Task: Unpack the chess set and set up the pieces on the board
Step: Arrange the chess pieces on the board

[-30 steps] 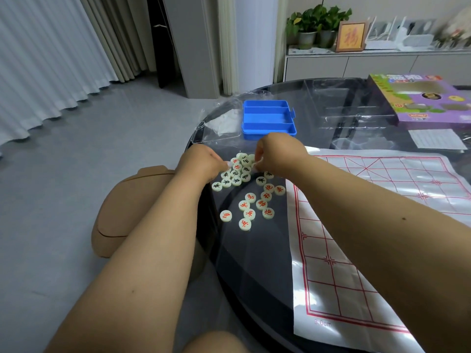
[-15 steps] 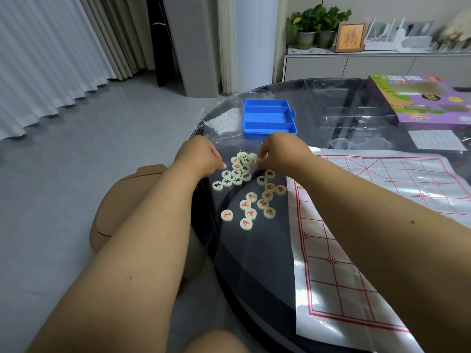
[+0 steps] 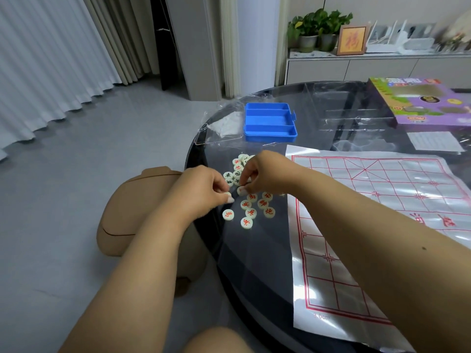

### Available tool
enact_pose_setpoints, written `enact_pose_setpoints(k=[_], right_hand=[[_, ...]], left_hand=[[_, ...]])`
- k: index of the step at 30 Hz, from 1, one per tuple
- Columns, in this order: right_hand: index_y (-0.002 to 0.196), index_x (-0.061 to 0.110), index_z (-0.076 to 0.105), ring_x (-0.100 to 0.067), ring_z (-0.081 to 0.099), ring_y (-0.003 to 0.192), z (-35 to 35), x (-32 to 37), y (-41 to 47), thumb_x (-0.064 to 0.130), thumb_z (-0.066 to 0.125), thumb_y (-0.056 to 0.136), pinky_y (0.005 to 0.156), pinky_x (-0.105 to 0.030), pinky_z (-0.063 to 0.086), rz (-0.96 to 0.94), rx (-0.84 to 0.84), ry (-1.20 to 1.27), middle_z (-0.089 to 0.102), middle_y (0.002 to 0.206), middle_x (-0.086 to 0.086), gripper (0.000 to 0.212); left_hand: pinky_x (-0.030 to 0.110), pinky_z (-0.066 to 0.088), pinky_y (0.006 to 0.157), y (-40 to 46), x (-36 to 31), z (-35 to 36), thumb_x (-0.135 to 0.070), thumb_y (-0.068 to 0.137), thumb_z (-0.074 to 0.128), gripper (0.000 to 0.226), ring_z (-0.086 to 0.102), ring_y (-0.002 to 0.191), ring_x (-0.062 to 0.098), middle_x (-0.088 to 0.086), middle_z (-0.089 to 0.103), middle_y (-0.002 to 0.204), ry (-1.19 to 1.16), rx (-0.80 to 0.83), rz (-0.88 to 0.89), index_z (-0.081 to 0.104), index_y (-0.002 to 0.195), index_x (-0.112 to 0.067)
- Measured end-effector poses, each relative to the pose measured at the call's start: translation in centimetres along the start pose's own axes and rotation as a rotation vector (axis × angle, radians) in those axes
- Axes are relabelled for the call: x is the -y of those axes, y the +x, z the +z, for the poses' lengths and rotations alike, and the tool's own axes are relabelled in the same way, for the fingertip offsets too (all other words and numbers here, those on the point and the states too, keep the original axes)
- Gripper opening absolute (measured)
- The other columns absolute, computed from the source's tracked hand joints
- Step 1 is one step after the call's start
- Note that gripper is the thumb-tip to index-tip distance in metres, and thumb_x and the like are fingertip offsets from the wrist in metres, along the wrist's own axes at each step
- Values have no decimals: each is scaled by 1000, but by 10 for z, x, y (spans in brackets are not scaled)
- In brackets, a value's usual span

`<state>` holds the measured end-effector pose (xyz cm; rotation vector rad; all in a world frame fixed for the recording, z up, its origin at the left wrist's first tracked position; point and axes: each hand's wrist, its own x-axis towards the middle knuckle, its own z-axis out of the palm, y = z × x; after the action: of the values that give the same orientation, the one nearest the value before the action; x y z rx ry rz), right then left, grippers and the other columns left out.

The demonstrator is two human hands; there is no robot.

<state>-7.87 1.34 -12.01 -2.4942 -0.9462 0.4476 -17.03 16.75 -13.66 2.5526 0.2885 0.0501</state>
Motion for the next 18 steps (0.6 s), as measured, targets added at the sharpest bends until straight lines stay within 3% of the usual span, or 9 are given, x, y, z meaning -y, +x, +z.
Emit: enact_pose_setpoints(k=[4,6,8,11,14,16,18], right_hand=[[105,22,71,-11,58,80,-17,-17,5,21,65,87,62,-20,45,42,-225,52,64,96,6,19],[105,24,71,-15,61,89,-20,-26,14,20,64,87,75,-30,52,90,-330,-8,67,102,3,20],[107,26,69,-19,61,94,-18,-29,23,22,64,86,83,-36,53,110,-333,-75,66,107,1,21],[109,28,68,-19,59,92,-11,-27,34,27,68,84,79,-34,53,83,-311,-148,64,106,0,25],[108,29,68,-18,58,88,-8,-25,40,23,66,84,77,-35,54,86,-297,-178,64,104,0,25],[105,29,68,-18,58,87,-7,-24,42,20,64,85,75,-34,55,85,-296,-196,64,101,0,23],[104,29,69,-19,59,87,-6,-25,43,18,63,85,73,-33,54,71,-303,-208,64,100,-1,23]], left_hand=[[18,45,65,11,-6,-7,-29,82,74,4,61,77,0,-16,67,77,-45,-129,26,72,80,-31],[15,41,61,26,-7,-9,-27,83,73,5,59,75,1,-16,66,75,-57,-202,-11,73,79,-30],[20,43,60,45,-8,-5,-26,83,72,7,59,71,9,-10,66,73,-25,-215,-66,73,77,-24],[29,52,66,74,-10,7,-33,78,74,23,62,71,23,3,68,73,33,-185,-176,71,76,-11],[27,43,52,91,-15,16,-56,68,77,50,60,63,20,2,63,68,97,-141,-268,64,80,-9],[25,35,49,96,-20,17,-57,68,77,54,57,61,19,1,59,68,145,-119,-298,62,84,-8],[28,41,55,99,-22,11,-53,68,80,56,60,73,23,2,61,81,191,-80,-333,61,94,-7]])
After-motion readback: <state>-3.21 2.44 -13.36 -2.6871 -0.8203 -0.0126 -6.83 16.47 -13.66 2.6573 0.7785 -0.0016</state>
